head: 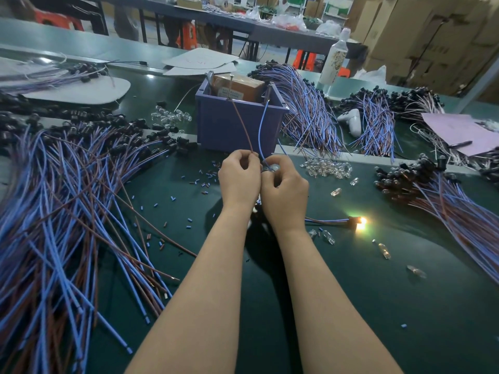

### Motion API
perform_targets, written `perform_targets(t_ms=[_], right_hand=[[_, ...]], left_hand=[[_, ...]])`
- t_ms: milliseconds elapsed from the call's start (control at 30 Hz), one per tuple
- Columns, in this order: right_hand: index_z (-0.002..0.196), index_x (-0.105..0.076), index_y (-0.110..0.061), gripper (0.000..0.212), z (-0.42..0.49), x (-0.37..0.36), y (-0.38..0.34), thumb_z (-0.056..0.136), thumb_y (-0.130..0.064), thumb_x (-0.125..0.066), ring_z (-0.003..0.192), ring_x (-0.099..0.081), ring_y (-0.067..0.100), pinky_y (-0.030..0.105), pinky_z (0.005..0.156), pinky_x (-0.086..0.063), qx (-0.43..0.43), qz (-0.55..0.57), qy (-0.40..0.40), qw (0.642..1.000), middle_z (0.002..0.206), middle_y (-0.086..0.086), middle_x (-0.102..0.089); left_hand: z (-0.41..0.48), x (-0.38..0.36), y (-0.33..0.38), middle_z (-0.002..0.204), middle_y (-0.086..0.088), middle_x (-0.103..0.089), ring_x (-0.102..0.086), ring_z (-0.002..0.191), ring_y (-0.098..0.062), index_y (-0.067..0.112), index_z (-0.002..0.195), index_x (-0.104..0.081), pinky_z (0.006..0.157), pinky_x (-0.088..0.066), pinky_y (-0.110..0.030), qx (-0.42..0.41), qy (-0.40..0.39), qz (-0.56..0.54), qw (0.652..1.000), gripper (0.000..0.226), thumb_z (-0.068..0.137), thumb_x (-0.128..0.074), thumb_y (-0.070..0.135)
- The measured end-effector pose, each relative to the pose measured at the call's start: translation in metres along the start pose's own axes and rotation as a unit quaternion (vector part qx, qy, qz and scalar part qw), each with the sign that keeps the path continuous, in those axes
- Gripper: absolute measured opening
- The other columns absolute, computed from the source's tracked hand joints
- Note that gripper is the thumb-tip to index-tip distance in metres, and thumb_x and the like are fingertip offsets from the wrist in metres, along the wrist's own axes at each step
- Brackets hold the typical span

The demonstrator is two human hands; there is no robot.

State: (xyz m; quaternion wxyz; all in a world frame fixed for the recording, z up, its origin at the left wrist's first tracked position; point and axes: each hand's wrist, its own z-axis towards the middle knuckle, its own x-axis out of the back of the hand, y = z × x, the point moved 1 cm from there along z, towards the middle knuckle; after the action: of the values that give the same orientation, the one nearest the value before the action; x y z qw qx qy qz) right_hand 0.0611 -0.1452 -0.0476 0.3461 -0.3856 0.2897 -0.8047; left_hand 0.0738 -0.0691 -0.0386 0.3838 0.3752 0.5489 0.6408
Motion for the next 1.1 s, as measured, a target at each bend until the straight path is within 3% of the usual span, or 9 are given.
perform_targets(t_ms=[367, 500, 600, 700, 767, 867, 967, 1033, 1100], right_hand=[[0.095, -0.065, -0.015, 0.02, -0.001, 0.002, -0.003, 0.081, -0.006, -0.053, 0.058, -0.045, 0.021, 0.036, 0.066, -0.043, -0.008, 0.003, -0.013, 1.0, 0.048, -0.013, -0.041], [0.094, -0.066, -0.015, 0.019, 0.001, 0.005, -0.005, 0.082, -0.006, -0.053, 0.054, -0.043, 0.018, 0.034, 0.063, -0.042, 0.001, 0.013, -0.019, 1.0, 0.048, -0.013, -0.041], [0.095, -0.065, -0.015, 0.019, 0.008, 0.013, -0.011, 0.084, -0.006, -0.052, 0.054, -0.045, 0.013, 0.03, 0.062, -0.039, 0.012, 0.02, -0.035, 0.999, 0.053, -0.011, -0.049], [0.099, -0.066, -0.008, 0.022, 0.016, 0.024, -0.021, 0.088, -0.004, -0.048, 0.073, -0.056, 0.021, 0.029, 0.068, -0.04, 0.041, 0.026, -0.066, 0.997, 0.079, 0.005, -0.065], [0.104, -0.066, -0.005, 0.023, 0.021, 0.034, -0.025, 0.091, -0.004, -0.046, 0.084, -0.053, 0.021, 0.025, 0.072, -0.037, 0.066, 0.01, -0.088, 0.994, 0.093, 0.011, -0.062], [0.096, -0.068, -0.014, 0.018, 0.033, 0.057, -0.027, 0.09, -0.011, -0.052, 0.084, -0.048, 0.019, 0.024, 0.072, -0.037, 0.064, -0.043, -0.104, 0.992, 0.089, 0.004, -0.051], [0.059, -0.047, -0.026, 0.035, 0.046, 0.096, -0.026, 0.089, -0.01, -0.053, 0.053, -0.041, 0.005, 0.015, 0.049, -0.027, 0.045, -0.037, -0.027, 0.998, 0.052, -0.012, -0.043], [0.06, -0.05, -0.021, 0.033, 0.053, 0.126, -0.022, 0.092, -0.013, -0.053, 0.047, -0.04, 0.004, 0.018, 0.049, -0.029, 0.033, -0.001, 0.072, 0.997, 0.049, -0.012, -0.046], [0.068, -0.06, -0.015, 0.029, 0.057, 0.156, -0.013, 0.096, -0.018, -0.051, 0.053, -0.051, 0.006, 0.024, 0.056, -0.044, -0.004, 0.064, 0.179, 0.982, 0.057, -0.005, -0.056]], left_hand=[[0.002, -0.001, -0.003, 0.084, -0.011, -0.069, -0.065, 0.087, -0.029, 0.009, 0.088, -0.065, 0.086, -0.051, -0.043, 0.001, -0.004, -0.018, 1.0, 0.012, 0.092, -0.054, 0.013], [0.0, -0.001, -0.001, 0.086, -0.006, -0.068, -0.065, 0.089, -0.026, 0.013, 0.091, -0.066, 0.089, -0.052, -0.046, -0.015, -0.042, -0.052, 0.998, 0.017, 0.096, -0.05, 0.014], [0.0, 0.001, 0.012, 0.079, -0.002, -0.066, -0.064, 0.077, -0.018, 0.02, 0.083, -0.065, 0.08, -0.055, -0.039, -0.036, -0.068, -0.086, 0.993, 0.023, 0.099, -0.048, 0.022], [-0.001, 0.003, 0.033, 0.075, 0.001, -0.062, -0.058, 0.067, -0.006, 0.014, 0.085, -0.064, 0.067, -0.051, -0.023, -0.09, -0.082, -0.105, 0.987, 0.019, 0.098, -0.051, 0.019], [-0.005, 0.0, 0.05, 0.076, 0.004, -0.062, -0.056, 0.066, -0.004, 0.01, 0.09, -0.062, 0.068, -0.049, -0.023, -0.145, -0.086, -0.078, 0.983, 0.012, 0.096, -0.055, 0.016], [-0.013, -0.009, 0.085, 0.073, 0.011, -0.062, -0.053, 0.061, 0.005, 0.011, 0.092, -0.064, 0.064, -0.045, -0.015, -0.229, -0.095, -0.046, 0.968, 0.012, 0.095, -0.056, 0.019], [-0.035, -0.033, 0.123, 0.082, 0.008, -0.064, -0.055, 0.067, 0.002, 0.011, 0.096, -0.066, 0.066, -0.043, -0.013, -0.286, -0.154, -0.044, 0.945, 0.013, 0.094, -0.059, 0.022], [-0.049, -0.053, 0.135, 0.091, 0.002, -0.064, -0.058, 0.075, -0.005, 0.013, 0.102, -0.068, 0.068, -0.043, -0.015, -0.306, -0.155, -0.022, 0.939, 0.021, 0.093, -0.059, 0.03], [-0.057, -0.077, 0.131, 0.099, -0.004, -0.067, -0.061, 0.088, -0.017, 0.018, 0.112, -0.067, 0.074, -0.044, -0.025, -0.286, -0.142, 0.09, 0.943, 0.032, 0.096, -0.051, 0.04]])
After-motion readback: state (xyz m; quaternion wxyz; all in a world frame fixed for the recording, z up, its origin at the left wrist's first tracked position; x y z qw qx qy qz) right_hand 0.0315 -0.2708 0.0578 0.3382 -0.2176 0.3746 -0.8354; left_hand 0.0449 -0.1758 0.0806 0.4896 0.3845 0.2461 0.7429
